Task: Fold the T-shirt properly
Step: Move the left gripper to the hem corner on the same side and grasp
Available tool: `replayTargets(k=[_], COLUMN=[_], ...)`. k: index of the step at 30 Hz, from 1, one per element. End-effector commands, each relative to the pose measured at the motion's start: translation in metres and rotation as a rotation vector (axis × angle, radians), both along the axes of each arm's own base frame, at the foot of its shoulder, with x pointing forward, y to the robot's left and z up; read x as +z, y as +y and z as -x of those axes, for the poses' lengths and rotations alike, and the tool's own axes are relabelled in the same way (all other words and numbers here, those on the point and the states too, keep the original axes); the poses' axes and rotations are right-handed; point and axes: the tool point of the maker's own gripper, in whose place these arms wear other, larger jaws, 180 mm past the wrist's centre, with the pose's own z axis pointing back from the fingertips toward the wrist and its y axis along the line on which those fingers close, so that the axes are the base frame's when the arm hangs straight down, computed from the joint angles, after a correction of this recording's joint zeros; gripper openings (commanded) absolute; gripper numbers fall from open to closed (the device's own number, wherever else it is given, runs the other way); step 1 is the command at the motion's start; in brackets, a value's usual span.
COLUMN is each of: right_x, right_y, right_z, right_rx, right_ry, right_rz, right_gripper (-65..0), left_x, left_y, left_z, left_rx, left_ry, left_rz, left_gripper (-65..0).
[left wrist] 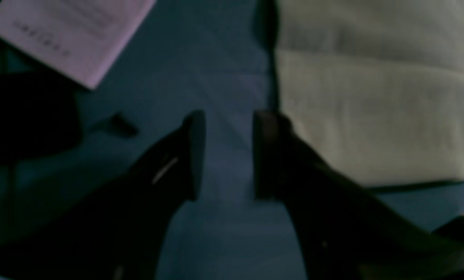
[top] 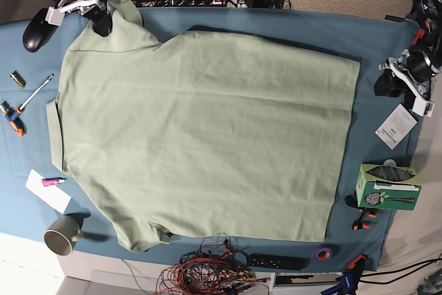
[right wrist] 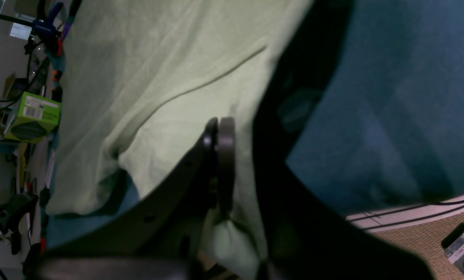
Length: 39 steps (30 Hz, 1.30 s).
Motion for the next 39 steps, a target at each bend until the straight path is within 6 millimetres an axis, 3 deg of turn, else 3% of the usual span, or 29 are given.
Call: replayTargets(k=[1,4,9,18,22,29,39], right_x=[-0.004,-0.003,-0.004,-0.004,-0.005,-0.004,-0.006], right_y=[0.001,0.001,0.002,0.002,0.002,0.002,0.002], right_z=[0.007,0.006,0.006,0.006,0.006,0.006,0.007], right_rx=[0.022,0.022,0.026,0.028,0.028,0.028,0.032], right_ry=[0.035,0.034,0.034,0.038,0.038,0.038,0.048], right_rz=[0.014,0.015,0.014,0.016,0.017,0.016,0.025], right_gripper=[-65.0,-65.0,-65.0,-65.0,-65.0,-65.0,-65.0], left_x=[0.014,0.012,-0.004,-0.003,-0.001,-0.025,-0.026], left_y=[0.004,0.000,-0.024,-0.055,-0.051,-0.016,-0.034], left_z=[-0.008,-0.008,-0.004,-0.028,-0.038,-0.059,-0.049], left_rx=[-0.002,-0.013,-0.091,-0.201,-0.190,-0.042,-0.115], left_ry=[-0.043,-0.038,0.004,-0.021,-0.040,0.055,0.132], left_rz=[0.001,0.007,-0.003,-0.042,-0.049,0.029,0.192], left_gripper=[-43.4,-43.4,-43.4,-43.4,-43.4,-40.2,-40.2])
